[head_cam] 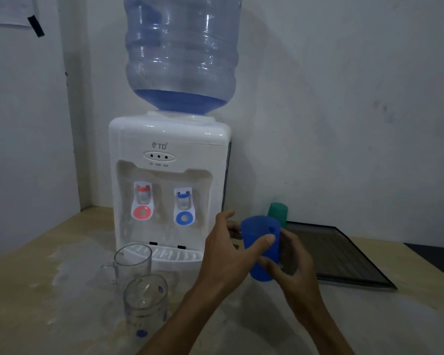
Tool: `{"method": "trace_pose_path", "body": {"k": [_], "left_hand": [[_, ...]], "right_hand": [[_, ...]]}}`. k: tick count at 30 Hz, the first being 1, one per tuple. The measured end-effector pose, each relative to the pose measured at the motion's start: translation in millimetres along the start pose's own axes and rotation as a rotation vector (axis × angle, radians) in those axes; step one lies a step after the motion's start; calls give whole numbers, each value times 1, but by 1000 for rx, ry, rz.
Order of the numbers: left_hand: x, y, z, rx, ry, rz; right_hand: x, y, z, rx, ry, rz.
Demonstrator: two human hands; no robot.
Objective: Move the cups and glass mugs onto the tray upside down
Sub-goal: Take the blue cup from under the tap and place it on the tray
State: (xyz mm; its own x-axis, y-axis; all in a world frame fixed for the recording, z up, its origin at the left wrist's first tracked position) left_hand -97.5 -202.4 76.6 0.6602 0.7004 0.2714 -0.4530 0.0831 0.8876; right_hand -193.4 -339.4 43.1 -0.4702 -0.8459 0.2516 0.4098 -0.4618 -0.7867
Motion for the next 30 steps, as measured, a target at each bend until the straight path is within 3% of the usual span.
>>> {"method": "trace_pose_path", "body": {"k": [6, 10, 15, 25, 30], "left_hand": [[-3, -9, 5, -22, -200, -242], [-3, -18, 8, -24, -168, -281], [-9, -26, 12, -15, -85, -318], [-40, -33, 38, 130, -94, -300], [-49, -41, 39, 82, -35, -315]], "right_hand": [[3, 14, 1, -187, -160, 356], [6, 20, 2, -250, -117, 461], [14, 22, 1, -202, -16, 614], [37, 32, -4, -127, 27, 478], [57, 38, -9, -93, 209, 471]]}}
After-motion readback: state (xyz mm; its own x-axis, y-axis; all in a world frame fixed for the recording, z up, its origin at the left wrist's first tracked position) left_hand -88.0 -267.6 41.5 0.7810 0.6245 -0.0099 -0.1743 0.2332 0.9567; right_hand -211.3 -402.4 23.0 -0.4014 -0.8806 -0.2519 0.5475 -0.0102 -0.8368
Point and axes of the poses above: each hand's wrist, its own z-axis towards the middle knuckle, its own x-axis out of the back of the hand, y = z × x, the point moved 5 cm from there along z, towards the middle knuckle, and after that the axes turned 15 degrees about -y, right-handed, at the moved point
